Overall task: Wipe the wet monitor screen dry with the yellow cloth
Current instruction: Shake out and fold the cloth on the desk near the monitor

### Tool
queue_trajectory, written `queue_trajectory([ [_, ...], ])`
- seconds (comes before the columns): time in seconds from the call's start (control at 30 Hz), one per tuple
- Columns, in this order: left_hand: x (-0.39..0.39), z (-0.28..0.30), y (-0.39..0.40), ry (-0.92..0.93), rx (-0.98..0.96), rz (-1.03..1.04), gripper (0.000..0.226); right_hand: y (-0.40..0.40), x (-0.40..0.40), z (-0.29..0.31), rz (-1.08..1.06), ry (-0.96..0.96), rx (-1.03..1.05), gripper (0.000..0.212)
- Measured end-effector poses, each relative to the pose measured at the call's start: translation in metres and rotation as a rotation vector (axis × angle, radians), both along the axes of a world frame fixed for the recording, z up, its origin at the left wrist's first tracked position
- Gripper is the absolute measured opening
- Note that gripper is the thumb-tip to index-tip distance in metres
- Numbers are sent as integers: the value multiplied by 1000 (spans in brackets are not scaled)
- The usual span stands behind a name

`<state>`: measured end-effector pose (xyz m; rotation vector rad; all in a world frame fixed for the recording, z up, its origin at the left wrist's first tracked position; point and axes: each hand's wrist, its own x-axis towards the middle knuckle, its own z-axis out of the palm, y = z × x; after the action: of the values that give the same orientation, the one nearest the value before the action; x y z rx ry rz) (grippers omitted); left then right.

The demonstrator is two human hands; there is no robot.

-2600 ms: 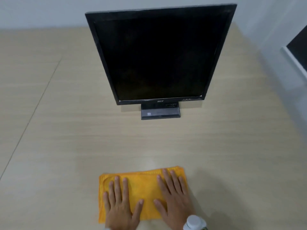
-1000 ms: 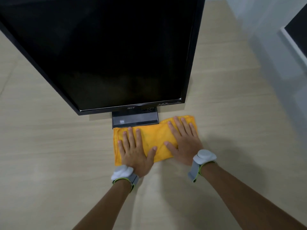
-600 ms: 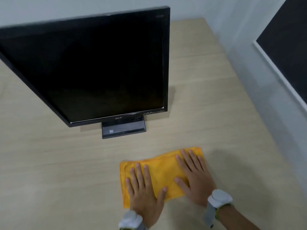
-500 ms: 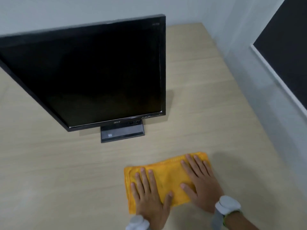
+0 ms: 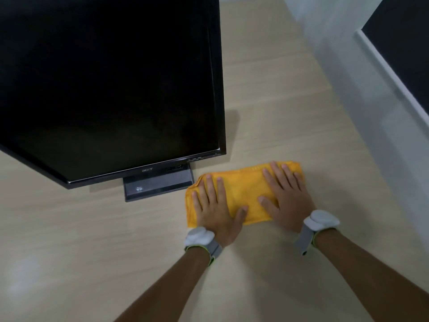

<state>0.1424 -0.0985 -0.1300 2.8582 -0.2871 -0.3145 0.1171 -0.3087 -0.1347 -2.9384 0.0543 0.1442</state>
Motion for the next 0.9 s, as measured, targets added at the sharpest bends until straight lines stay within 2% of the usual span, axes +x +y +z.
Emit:
queue_trajectory([
  [0.33, 21, -2, -29, -19, 22, 150, 89, -15, 70, 2, 73, 19, -34, 81],
  [0.53, 78, 4, -33, 8, 49, 29, 87, -23, 103, -6, -36, 8, -6, 81],
  [0.6, 105, 11, -29, 61, 47, -26, 89, -26, 116, -10, -72, -14, 11, 82],
  [0.73, 128, 22, -35, 353, -76, 22, 82, -26, 124, -24, -138, -159, 4, 79],
  [0.8, 126, 19, -39, 332, -93, 46, 80, -24, 123, -30, -153, -199, -5, 77],
  [0.9, 118, 10, -29, 178, -94, 24, 85, -19, 110, -36, -197, -208, 10, 76],
])
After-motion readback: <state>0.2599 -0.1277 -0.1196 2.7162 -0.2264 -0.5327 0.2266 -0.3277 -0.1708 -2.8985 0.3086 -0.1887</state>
